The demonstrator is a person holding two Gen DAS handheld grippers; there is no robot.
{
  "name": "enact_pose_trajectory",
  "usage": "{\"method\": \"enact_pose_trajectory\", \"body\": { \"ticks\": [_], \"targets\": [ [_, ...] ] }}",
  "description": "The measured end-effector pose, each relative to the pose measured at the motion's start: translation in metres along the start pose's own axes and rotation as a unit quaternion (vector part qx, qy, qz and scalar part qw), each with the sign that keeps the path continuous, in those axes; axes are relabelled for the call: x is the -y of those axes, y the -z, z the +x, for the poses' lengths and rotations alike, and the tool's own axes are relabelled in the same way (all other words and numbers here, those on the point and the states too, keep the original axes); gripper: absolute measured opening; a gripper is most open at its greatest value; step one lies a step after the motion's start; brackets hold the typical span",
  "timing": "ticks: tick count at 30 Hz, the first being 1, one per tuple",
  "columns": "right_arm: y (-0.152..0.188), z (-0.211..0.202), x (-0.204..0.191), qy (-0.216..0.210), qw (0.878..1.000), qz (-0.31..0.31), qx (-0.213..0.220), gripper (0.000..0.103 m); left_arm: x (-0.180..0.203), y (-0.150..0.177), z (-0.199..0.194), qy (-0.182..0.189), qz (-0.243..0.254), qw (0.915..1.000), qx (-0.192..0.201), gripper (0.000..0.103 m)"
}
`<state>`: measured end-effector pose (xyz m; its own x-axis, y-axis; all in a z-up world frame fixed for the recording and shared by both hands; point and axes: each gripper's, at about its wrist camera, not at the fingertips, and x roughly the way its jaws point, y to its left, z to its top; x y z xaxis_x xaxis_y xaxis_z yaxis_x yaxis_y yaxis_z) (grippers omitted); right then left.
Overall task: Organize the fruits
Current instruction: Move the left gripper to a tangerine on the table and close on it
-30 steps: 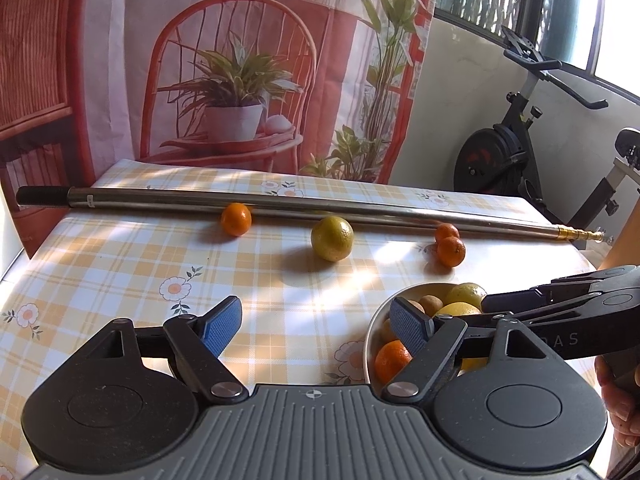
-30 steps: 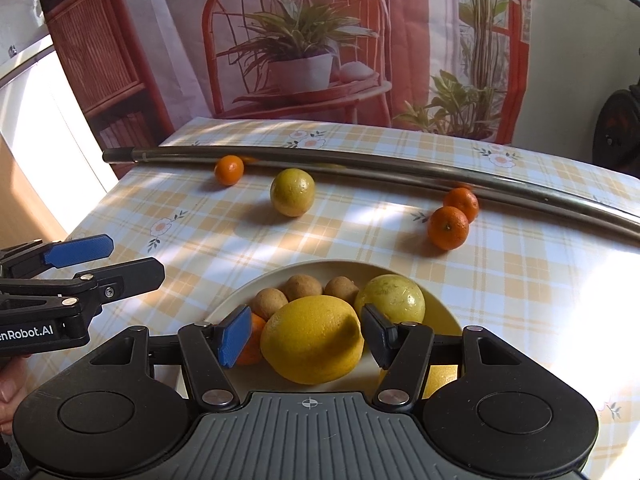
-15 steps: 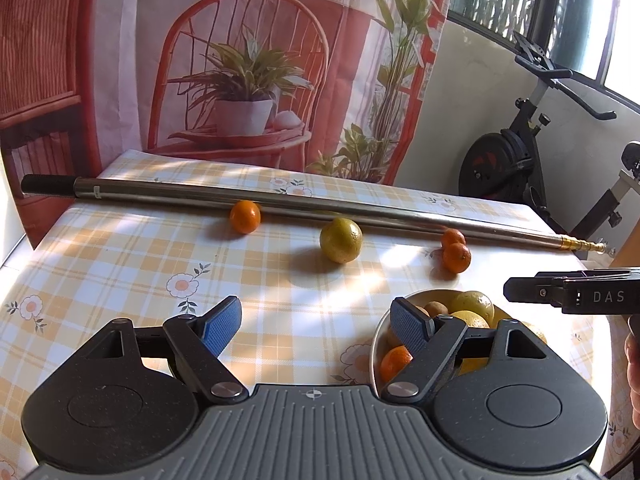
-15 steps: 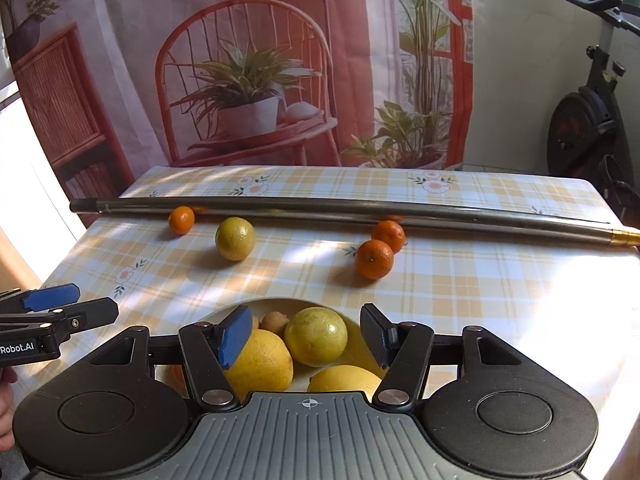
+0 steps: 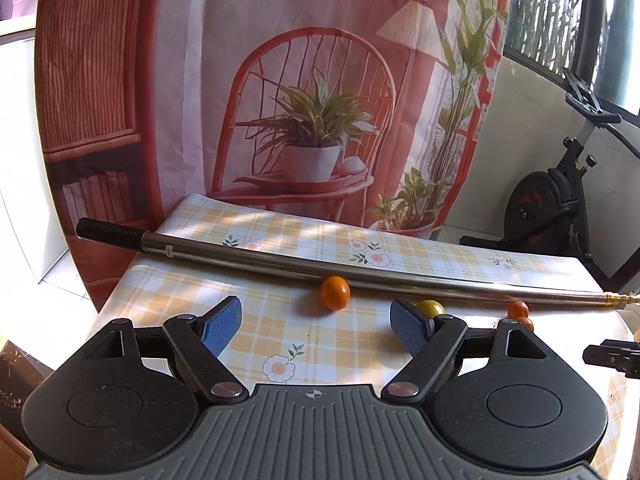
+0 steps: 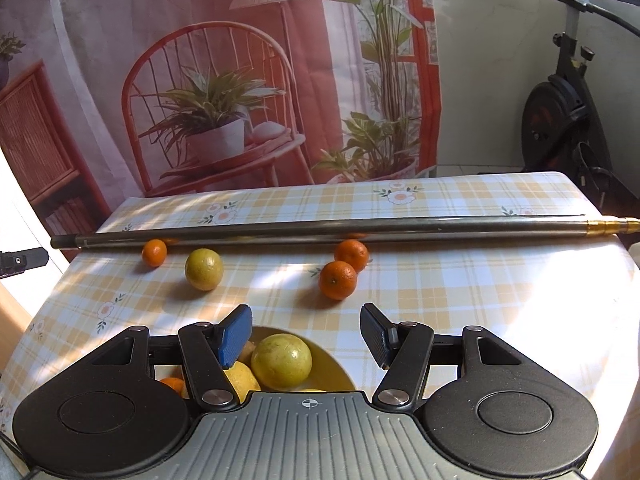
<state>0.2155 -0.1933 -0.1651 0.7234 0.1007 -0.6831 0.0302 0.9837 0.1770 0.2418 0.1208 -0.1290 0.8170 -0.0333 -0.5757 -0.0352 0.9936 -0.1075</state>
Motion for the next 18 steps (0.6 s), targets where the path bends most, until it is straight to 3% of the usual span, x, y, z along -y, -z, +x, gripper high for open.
{"method": "enact_pose_trajectory", "body": {
  "ticks": [10, 18],
  "targets": [
    [0.000, 0.008, 0.005, 0.007, 1.000, 0.012, -0.002, 0.056, 0.000, -0.008, 0.026, 0.011, 0.021, 0.9996, -0.013, 0.083],
    [-0.001, 0.020, 0.016, 0.026, 0.999, 0.031, -0.008, 0.056, 0.019, -0.005, 0.066, 0.001, 0.086, 0.9963, 0.008, 0.083]
  ]
}}
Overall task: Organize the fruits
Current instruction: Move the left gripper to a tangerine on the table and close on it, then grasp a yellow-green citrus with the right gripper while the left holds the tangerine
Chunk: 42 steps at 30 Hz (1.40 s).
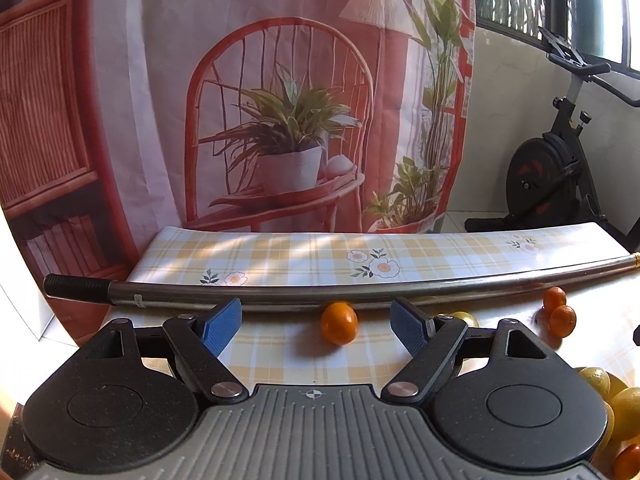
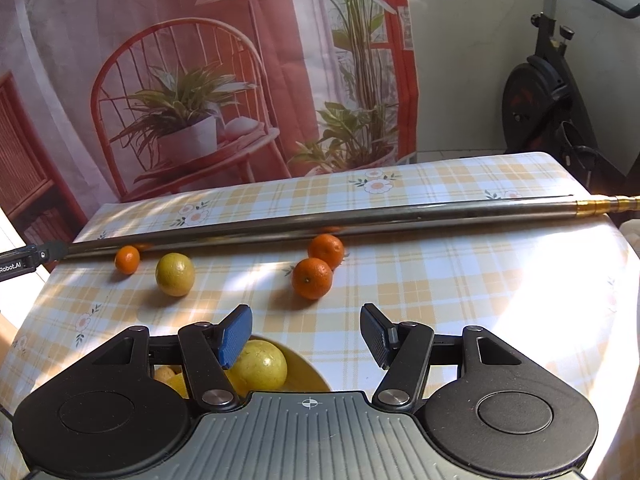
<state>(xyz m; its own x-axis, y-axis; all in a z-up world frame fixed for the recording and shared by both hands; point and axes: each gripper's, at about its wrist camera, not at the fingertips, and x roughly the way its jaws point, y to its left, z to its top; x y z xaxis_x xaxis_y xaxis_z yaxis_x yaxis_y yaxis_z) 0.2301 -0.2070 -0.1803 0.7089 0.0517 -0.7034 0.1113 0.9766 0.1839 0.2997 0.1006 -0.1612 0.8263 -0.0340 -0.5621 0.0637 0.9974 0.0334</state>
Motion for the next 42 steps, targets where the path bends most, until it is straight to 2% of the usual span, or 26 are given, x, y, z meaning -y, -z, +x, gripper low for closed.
{"method": "enact_pose_trajectory", "body": {
  "ticks": [6, 8, 18, 22, 23, 25, 34, 42],
  "targets": [
    [-0.005, 0.006, 0.009, 0.007, 1.000, 0.012, -0.003, 0.056, 0.001, 0.013, 0.039, 0.002, 0.010, 0.9997, -0.022, 0.082],
    [-0.007, 0.009, 0.011, 0.010, 1.000, 0.015, -0.005, 0.056, 0.001, 0.014, 0.050, -0.005, 0.014, 0.9994, -0.030, 0.075],
    [-0.008, 0.022, 0.017, 0.015, 0.999, 0.029, -0.007, 0.056, 0.003, 0.013, 0.087, 0.018, -0.008, 0.9988, -0.045, 0.065],
    [-0.008, 0.025, 0.018, 0.017, 0.999, 0.031, -0.013, 0.056, 0.008, 0.014, 0.098, 0.027, 0.001, 0.9979, -0.059, 0.049],
    [-0.008, 0.026, 0.018, 0.017, 0.999, 0.031, -0.014, 0.056, 0.009, 0.015, 0.099, 0.030, 0.007, 0.9977, -0.061, 0.041],
    [-0.008, 0.026, 0.018, 0.016, 0.999, 0.030, -0.014, 0.056, 0.010, 0.017, 0.101, 0.026, 0.014, 0.9972, -0.069, 0.035],
    [-0.012, 0.029, 0.010, 0.009, 1.000, 0.016, -0.018, 0.056, -0.003, 0.021, 0.077, 0.040, 0.000, 0.9972, -0.064, 0.035],
    [-0.034, 0.043, -0.032, -0.030, 0.998, -0.056, -0.018, 0.056, -0.008, 0.033, 0.025, 0.038, -0.005, 0.9983, -0.043, 0.035]
  ]
}}
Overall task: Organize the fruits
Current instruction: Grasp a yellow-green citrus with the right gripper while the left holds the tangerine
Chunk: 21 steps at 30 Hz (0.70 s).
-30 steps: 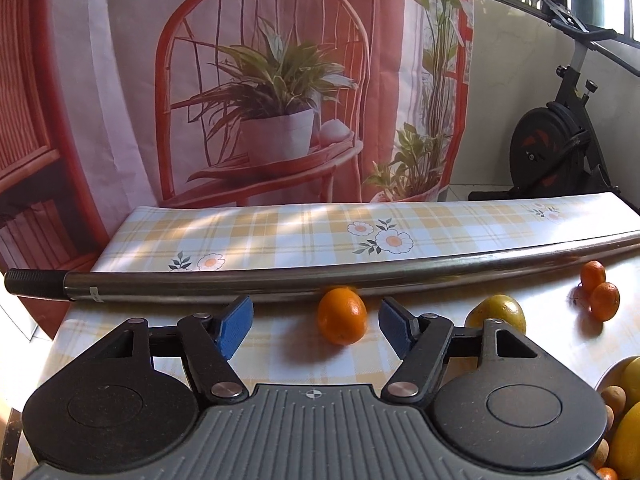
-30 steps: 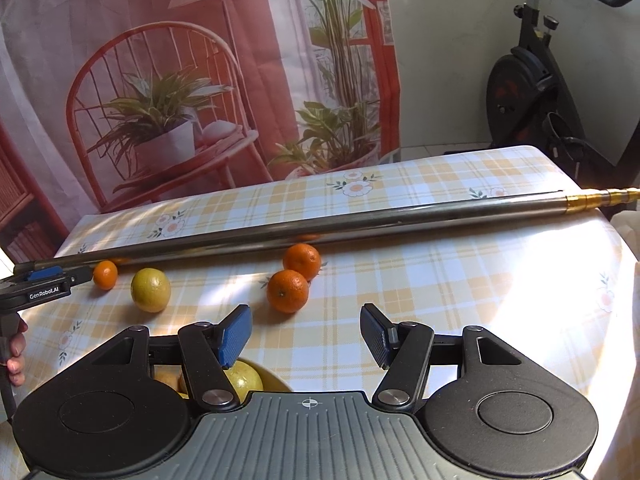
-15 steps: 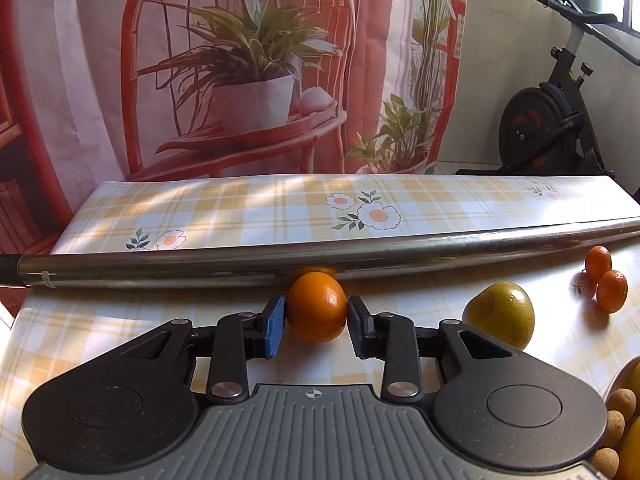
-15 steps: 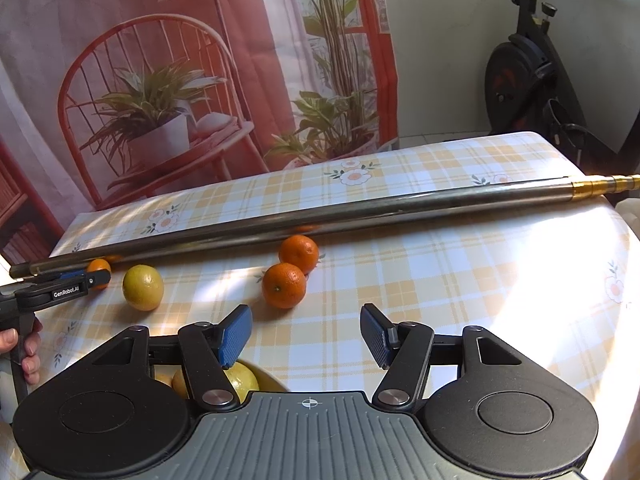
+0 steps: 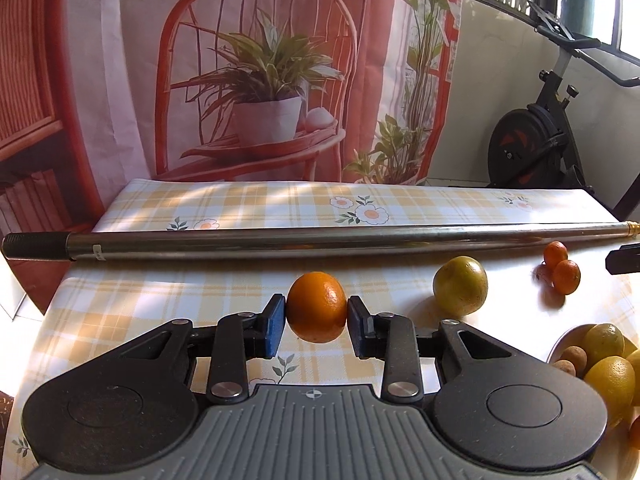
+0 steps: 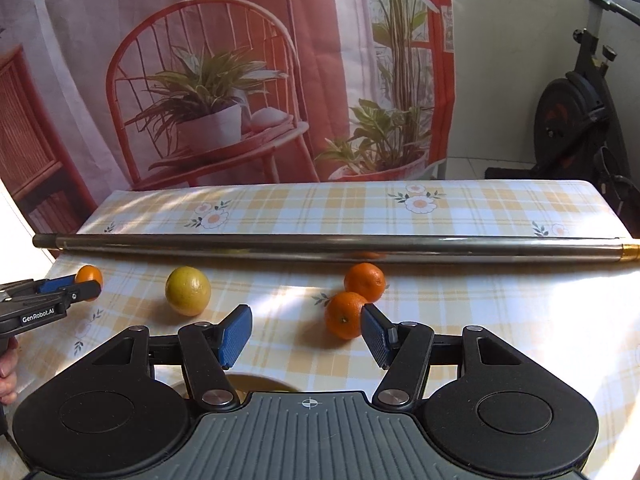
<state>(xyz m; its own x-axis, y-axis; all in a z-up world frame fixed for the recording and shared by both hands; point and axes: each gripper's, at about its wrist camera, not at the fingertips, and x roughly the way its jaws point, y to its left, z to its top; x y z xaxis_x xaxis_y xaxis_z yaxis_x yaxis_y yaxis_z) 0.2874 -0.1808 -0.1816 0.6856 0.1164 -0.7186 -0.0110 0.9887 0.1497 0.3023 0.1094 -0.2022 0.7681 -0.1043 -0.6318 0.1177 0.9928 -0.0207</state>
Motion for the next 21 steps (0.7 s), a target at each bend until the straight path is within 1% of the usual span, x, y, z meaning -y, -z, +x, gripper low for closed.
{"method": "enact_pose_trajectory", "body": {
  "ticks": [3, 6, 10, 12, 15, 21],
  "targets": [
    [-0.013, 0.014, -0.024, -0.029, 0.999, -0.040, -0.003, 0.055, 0.001, 0.008, -0.019, -0.001, -0.008, 1.0000, 0.002, 0.035],
    [-0.020, 0.030, -0.052, -0.063, 0.994, -0.085, -0.005, 0.055, 0.002, 0.015, -0.036, 0.000, -0.013, 0.9999, 0.008, 0.035],
    [-0.027, 0.057, -0.086, -0.090, 0.988, -0.126, -0.021, 0.054, -0.002, 0.022, -0.054, 0.004, -0.030, 0.9993, 0.021, 0.035],
    [-0.030, 0.073, -0.101, -0.092, 0.984, -0.148, -0.039, 0.053, -0.007, 0.024, -0.059, 0.006, -0.044, 0.9985, 0.032, 0.035],
    [-0.032, 0.097, -0.114, -0.072, 0.980, -0.176, -0.063, 0.051, -0.014, 0.026, -0.060, -0.001, -0.054, 0.9981, 0.027, 0.035],
    [-0.029, 0.119, -0.121, -0.046, 0.978, -0.184, -0.083, 0.050, -0.023, 0.034, -0.066, -0.009, -0.072, 0.9969, 0.030, 0.035]
  ]
}}
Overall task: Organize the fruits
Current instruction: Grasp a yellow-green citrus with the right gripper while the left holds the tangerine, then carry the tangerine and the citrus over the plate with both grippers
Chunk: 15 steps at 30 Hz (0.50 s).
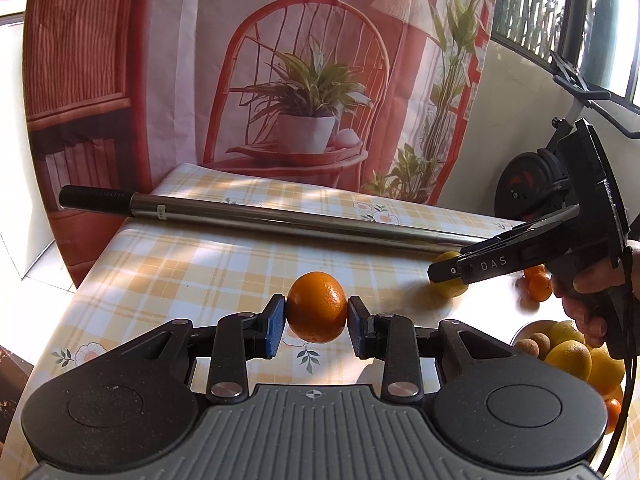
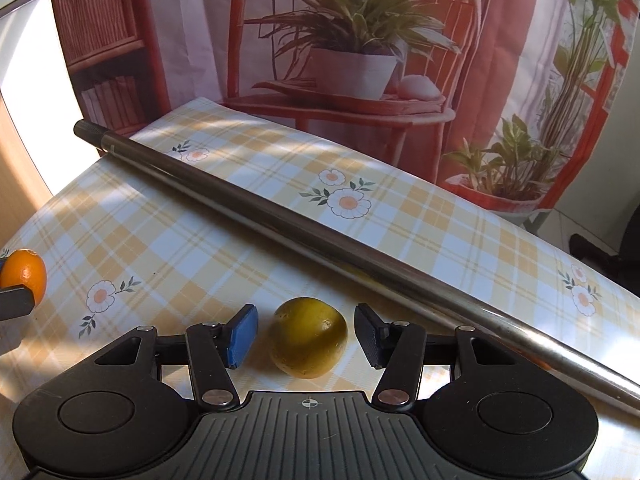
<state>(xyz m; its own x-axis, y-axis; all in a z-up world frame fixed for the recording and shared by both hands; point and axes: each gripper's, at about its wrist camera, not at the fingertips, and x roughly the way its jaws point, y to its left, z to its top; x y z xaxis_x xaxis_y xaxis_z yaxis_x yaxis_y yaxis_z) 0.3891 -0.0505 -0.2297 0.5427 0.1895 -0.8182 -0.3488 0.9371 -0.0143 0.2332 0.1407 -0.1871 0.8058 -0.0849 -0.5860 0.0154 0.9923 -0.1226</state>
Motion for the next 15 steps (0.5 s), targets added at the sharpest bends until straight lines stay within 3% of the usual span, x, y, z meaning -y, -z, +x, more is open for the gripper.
{"method": "enact_pose_trajectory", "body": {
  "ticks": [8, 15],
  "targets": [
    [0.005, 0.004, -0.007, 0.009, 1.000, -0.023, -0.016, 0.042, -0.002, 0.011, -0.005, 0.000, -0.002, 0.9999, -0.011, 0.035],
    [0.019, -0.038, -0.013, -0.026, 0.999, -0.029, 0.021, 0.042, 0.014, 0.013, -0.016, 0.012, 0.016, 0.9997, -0.011, 0.035]
  ]
}}
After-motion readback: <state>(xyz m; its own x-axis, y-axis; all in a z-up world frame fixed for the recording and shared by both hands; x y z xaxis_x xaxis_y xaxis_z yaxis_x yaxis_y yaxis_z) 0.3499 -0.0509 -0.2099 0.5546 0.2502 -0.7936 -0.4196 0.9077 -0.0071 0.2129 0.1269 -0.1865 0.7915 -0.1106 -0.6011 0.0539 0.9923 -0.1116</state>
